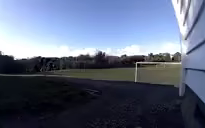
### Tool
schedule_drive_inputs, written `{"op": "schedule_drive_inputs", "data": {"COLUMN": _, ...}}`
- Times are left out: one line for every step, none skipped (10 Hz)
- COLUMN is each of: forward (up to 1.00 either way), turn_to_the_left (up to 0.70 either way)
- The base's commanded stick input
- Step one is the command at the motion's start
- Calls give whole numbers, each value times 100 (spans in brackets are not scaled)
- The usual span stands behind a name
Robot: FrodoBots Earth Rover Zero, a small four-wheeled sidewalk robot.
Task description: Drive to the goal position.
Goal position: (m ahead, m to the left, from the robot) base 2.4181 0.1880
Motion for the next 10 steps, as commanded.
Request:
{"op": "schedule_drive_inputs", "data": {"forward": 4, "turn_to_the_left": 0}}
{"op": "schedule_drive_inputs", "data": {"forward": 4, "turn_to_the_left": 0}}
{"op": "schedule_drive_inputs", "data": {"forward": 4, "turn_to_the_left": 0}}
{"op": "schedule_drive_inputs", "data": {"forward": 4, "turn_to_the_left": 0}}
{"op": "schedule_drive_inputs", "data": {"forward": 4, "turn_to_the_left": 0}}
{"op": "schedule_drive_inputs", "data": {"forward": 4, "turn_to_the_left": 0}}
{"op": "schedule_drive_inputs", "data": {"forward": 4, "turn_to_the_left": 0}}
{"op": "schedule_drive_inputs", "data": {"forward": 4, "turn_to_the_left": 0}}
{"op": "schedule_drive_inputs", "data": {"forward": 4, "turn_to_the_left": 0}}
{"op": "schedule_drive_inputs", "data": {"forward": 4, "turn_to_the_left": 0}}
